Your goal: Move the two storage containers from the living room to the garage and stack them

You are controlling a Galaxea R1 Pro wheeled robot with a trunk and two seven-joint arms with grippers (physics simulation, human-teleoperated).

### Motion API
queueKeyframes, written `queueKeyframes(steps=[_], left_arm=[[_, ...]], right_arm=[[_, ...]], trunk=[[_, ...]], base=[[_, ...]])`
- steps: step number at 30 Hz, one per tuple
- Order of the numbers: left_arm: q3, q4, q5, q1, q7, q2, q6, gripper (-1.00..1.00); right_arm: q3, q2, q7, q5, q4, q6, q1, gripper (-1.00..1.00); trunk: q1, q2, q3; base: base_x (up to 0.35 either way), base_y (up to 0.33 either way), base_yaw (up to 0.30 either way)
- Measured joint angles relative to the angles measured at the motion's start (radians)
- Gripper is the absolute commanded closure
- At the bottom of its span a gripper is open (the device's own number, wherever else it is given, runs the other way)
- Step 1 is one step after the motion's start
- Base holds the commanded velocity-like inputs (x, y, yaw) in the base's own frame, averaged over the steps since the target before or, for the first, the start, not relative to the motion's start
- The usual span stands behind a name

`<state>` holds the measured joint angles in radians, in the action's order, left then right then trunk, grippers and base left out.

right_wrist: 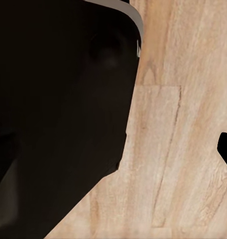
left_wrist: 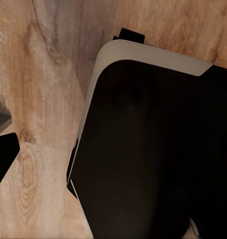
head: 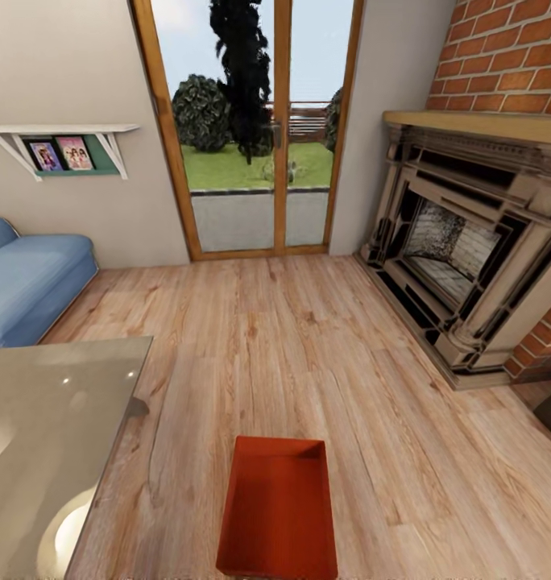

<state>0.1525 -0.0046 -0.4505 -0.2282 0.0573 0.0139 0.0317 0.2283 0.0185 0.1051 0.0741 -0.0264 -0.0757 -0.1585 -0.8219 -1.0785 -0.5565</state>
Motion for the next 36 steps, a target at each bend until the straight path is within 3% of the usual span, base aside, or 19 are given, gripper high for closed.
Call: queueKeyframes(steps=[36], left_arm=[[0.000, 0.000, 0.000, 0.000, 0.000, 0.000, 0.000, -1.00]], right_arm=[[-0.004, -0.005, -0.008, 0.011, -0.001, -0.009, 0.000, -1.00]], trunk=[[0.000, 0.000, -0.058]], base=[[0.000, 0.000, 0.001]])
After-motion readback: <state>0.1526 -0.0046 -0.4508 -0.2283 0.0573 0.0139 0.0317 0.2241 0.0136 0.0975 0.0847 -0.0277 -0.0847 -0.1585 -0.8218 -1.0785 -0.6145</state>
